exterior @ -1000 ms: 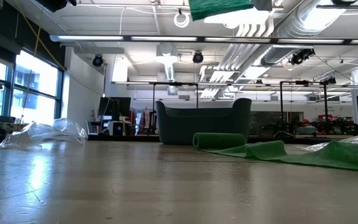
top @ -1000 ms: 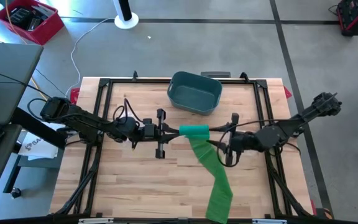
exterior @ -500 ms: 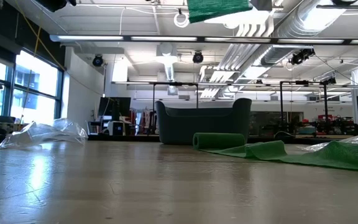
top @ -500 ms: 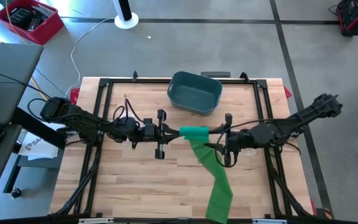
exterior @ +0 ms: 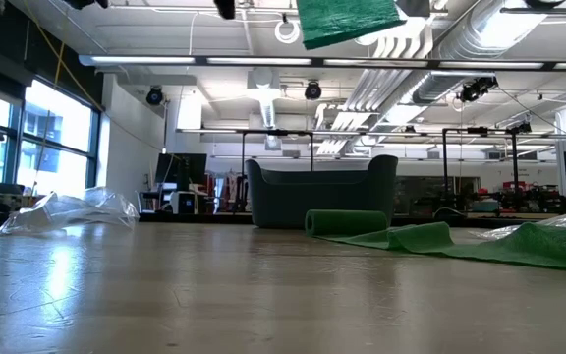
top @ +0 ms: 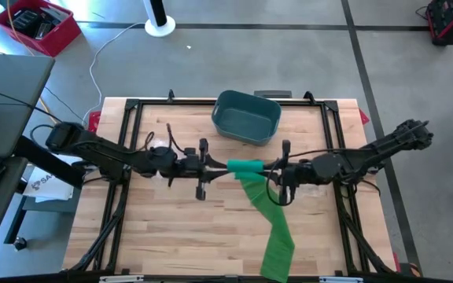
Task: Roll bandage
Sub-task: Roll the light green bandage
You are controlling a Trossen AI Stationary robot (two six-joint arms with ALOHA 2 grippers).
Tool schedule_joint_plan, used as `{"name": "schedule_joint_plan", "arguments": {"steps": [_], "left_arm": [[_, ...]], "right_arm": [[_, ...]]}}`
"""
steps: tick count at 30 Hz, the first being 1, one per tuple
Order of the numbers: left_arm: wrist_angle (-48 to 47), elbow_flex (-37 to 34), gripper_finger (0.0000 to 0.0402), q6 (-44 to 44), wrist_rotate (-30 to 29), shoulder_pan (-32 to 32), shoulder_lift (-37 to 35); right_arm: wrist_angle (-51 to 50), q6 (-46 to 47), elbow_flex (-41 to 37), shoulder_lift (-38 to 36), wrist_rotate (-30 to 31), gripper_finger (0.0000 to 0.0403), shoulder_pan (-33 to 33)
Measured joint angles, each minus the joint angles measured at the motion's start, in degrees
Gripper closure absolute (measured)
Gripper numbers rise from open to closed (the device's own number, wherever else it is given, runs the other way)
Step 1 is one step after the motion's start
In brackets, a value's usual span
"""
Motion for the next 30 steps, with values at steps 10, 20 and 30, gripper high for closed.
{"name": "schedule_joint_plan", "arguments": {"steps": [10,20,30], "left_arm": [[-13.46,-0.01,0.03,6.74,-1.75,-1.35,-7.96],[14.12,1.23,0.0281,30.61,-6.75,-7.71,4.68],[11.15,7.11,0.0277,35.08,-19.3,-10.21,6.83]], "right_arm": [[-0.87,1.31,0.0,-2.88,-2.12,0.0397,-1.36],[-1.61,3.62,0.0,-4.92,-11.47,0.04,-4.01],[-1.31,3.87,0.0,-4.92,-13.03,0.04,-4.11]]}}
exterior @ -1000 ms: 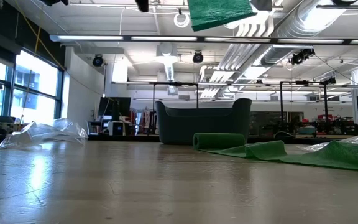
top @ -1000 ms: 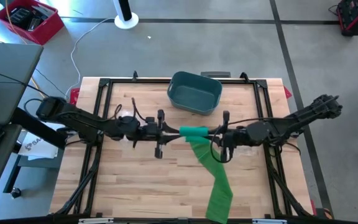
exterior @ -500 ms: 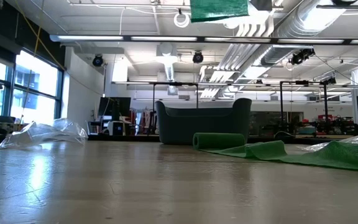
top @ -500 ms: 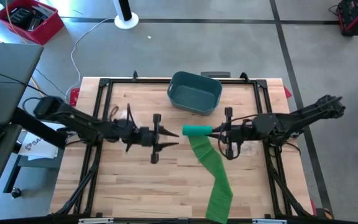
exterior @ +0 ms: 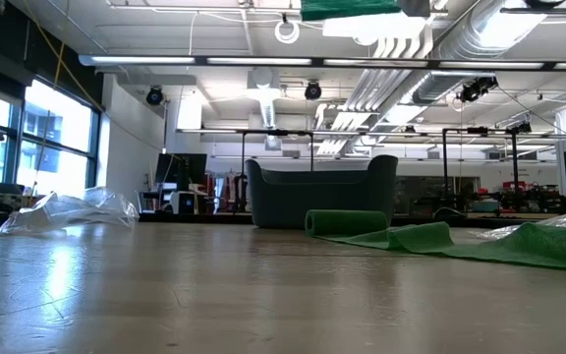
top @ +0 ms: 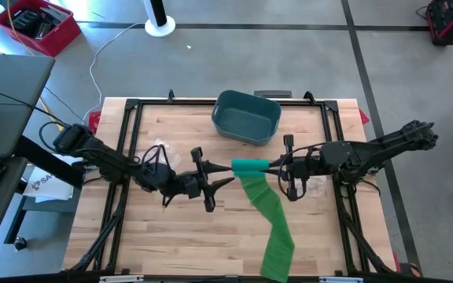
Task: Roll bandage
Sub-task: Roll the light green bandage
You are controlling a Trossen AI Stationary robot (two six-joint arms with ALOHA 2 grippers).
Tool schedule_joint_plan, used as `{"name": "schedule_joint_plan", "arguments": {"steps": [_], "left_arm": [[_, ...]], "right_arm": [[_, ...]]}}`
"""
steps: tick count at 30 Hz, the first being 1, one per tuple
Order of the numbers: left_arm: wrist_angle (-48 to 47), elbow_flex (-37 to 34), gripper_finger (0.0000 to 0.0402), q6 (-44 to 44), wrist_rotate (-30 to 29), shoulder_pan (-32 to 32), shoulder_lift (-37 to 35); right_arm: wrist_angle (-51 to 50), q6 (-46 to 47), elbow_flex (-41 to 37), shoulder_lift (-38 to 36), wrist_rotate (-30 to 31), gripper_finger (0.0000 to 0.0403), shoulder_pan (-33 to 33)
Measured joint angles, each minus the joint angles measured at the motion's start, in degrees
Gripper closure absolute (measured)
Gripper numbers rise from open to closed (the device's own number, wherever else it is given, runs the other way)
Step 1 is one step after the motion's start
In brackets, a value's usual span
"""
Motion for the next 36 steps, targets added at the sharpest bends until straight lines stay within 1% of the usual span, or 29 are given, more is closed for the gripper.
{"name": "schedule_joint_plan", "arguments": {"steps": [4,10,15,17,20,22,25,30,33,36], "left_arm": [[-0.69,0.11,0.0277,-0.66,-0.84,0.02,0.0],[-0.9,0.11,0.0277,-0.41,-7.42,-2.12,-0.31],[-0.93,0.11,0.0277,-2.37,-7.47,-1.31,-0.28],[-1.32,0.11,0.0277,-4.03,-4.61,-0.37,-0.28],[-2.01,0.11,0.0277,-6.49,1.88,0.95,-0.28],[-2.57,0.11,0.0278,-8.45,4.05,1.8,-0.28],[-3.97,0.11,0.0282,-10.7,5.23,2.86,-0.26],[-4.37,0.11,0.0296,-14.14,10.04,4.26,-0.26],[-4.44,0.11,0.0313,-15.35,10.29,4.88,-0.26],[-4.45,0.11,0.0339,-15.94,10.22,4.99,-0.26]], "right_arm": [[-0.1,0.0,0.0,0.0,-0.02,0.04,0.0],[-0.34,0.0,0.0,0.0,-0.33,0.04,0.0],[-0.42,0.0,0.0,0.0,-0.43,0.04,0.0],[-0.44,-0.02,0.0,0.0,-0.39,0.04,0.0],[-0.32,-0.02,0.0,0.0,-0.43,0.04,0.01],[-0.2,-0.02,0.0,0.0,-0.44,0.04,0.02],[-0.11,-0.02,0.0,0.0,-0.41,0.04,0.0],[0.35,-0.02,0.0,0.0,-0.87,0.04,0.01],[0.33,-0.02,0.0,0.0,-0.85,0.04,0.0],[0.23,-0.02,0.0,0.0,-0.85,0.04,0.0]]}}
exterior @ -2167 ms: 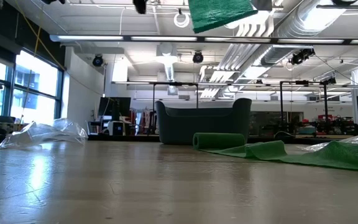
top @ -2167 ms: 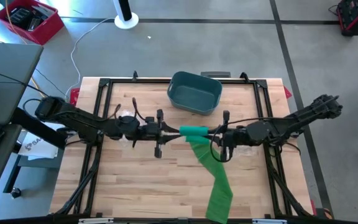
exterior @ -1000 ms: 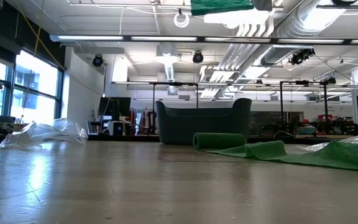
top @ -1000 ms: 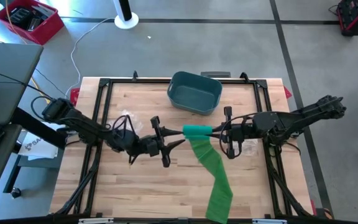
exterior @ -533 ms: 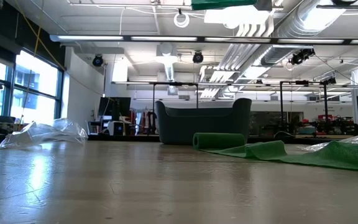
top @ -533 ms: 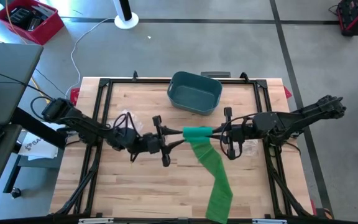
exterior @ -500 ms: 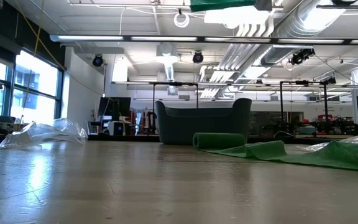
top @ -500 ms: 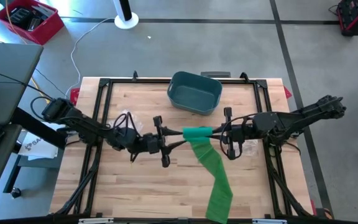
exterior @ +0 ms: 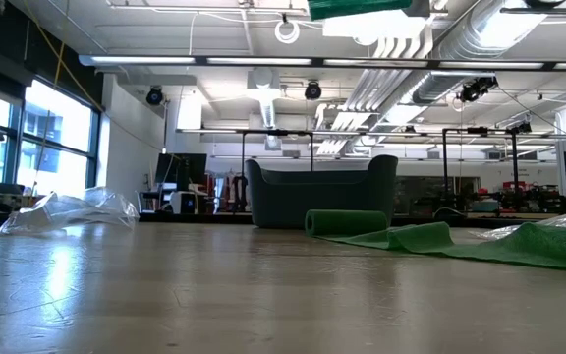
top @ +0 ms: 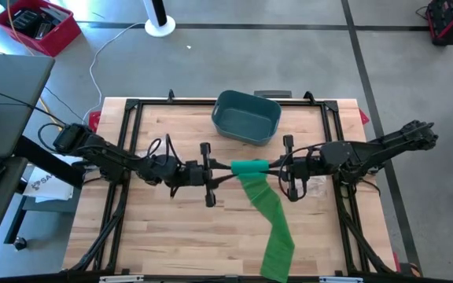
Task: Roll bandage
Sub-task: Roll the light green bandage
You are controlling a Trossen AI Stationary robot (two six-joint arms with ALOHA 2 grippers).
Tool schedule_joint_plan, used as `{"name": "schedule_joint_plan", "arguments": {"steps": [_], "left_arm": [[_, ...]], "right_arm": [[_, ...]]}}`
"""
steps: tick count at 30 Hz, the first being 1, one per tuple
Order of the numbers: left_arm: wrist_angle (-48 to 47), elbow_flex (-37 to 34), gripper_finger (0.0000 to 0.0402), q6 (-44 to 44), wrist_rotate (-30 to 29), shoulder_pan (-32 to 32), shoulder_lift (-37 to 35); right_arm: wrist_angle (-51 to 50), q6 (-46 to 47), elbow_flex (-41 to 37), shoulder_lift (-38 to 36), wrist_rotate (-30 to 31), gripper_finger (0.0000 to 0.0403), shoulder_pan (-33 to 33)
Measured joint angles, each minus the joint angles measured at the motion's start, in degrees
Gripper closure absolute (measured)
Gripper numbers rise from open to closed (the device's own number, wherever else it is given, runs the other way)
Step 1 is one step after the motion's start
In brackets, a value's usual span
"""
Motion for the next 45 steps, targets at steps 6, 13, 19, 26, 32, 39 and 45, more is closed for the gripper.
{"name": "schedule_joint_plan", "arguments": {"steps": [6,13,19,26,32,39,45], "left_arm": [[-0.13,0.0,0.0394,-0.17,-0.4,-0.04,0.0],[-2.11,-0.09,0.0397,-0.46,-6.87,-1.18,-1.82],[-4.62,-0.06,0.0398,-0.18,-7.31,-2.48,-5.05],[-3.85,-0.09,0.0399,2.5,-4.44,-3.59,-5.0],[-3.48,-0.07,0.04,2.97,-4.5,-3.8,-4.98],[-3.1,-0.07,0.0399,3.52,-4.54,-3.82,-4.98],[-2.75,-0.07,0.0398,3.54,-4.41,-3.85,-4.97]], "right_arm": [[-0.96,0.0,0.0,0.0,0.01,0.0395,-0.27],[-5.89,-0.1,0.04,-0.29,3.59,0.031,-0.26],[-14.61,1.89,0.07,-0.26,11.08,0.024,-0.33],[-11.95,4.5,0.04,0.48,8.39,0.0217,-1.28],[-7.28,2.0,0.04,0.48,5.61,0.0216,-1.38],[-2.11,2.09,0.04,3.95,0.31,0.0215,-1.78],[3.77,-0.65,0.0,8.02,4.58,0.022,-2.19]]}}
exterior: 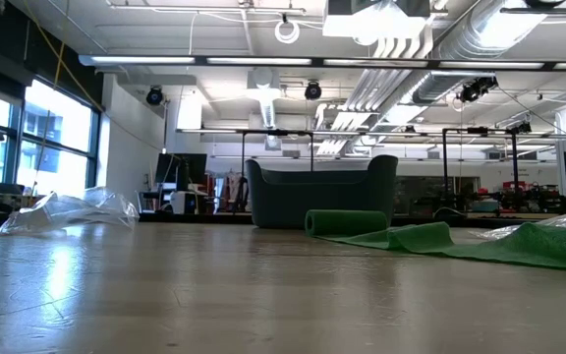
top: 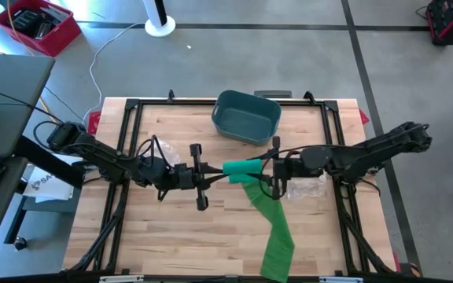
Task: Roll bandage
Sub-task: Roll the light green bandage
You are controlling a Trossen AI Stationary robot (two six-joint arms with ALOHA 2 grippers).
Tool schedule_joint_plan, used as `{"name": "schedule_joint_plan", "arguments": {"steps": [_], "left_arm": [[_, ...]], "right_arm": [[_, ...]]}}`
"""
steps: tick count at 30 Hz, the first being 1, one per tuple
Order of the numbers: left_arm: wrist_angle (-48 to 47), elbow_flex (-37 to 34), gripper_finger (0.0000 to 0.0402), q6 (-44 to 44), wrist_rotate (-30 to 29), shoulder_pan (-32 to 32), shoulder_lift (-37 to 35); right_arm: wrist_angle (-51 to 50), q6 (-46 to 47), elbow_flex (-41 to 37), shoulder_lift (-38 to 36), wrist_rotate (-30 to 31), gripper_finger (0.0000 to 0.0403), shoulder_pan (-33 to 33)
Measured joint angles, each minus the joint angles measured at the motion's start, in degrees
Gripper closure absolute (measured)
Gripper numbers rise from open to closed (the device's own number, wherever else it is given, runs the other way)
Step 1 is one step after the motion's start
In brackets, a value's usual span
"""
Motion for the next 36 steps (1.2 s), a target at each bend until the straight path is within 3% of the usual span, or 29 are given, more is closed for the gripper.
{"name": "schedule_joint_plan", "arguments": {"steps": [5,12,15,25,36], "left_arm": [[0.15,0.02,0.0397,0.1,0.02,-0.04,0.01],[2.85,0.03,0.0397,3.07,-1.47,-0.06,0.01],[2.55,0.07,0.0397,4.76,-5.64,-0.04,-0.45],[-4.86,0.07,0.0398,6.48,-18.33,0.68,-2.04],[-11.74,0.07,0.04,0.6,-17.2,3.55,-2.11]], "right_arm": [[3.27,-0.42,0.0,-0.02,-0.4,0.0256,-0.05],[2.29,-0.07,0.0,1.76,-4.87,0.0391,-0.33],[1.55,0.62,0.0,4.12,-5.28,0.0398,-0.28],[-0.24,4.23,0.0,6.67,-15.17,0.0402,-0.31],[5.19,11.09,0.0,1.39,-17.26,0.0403,-0.3]]}}
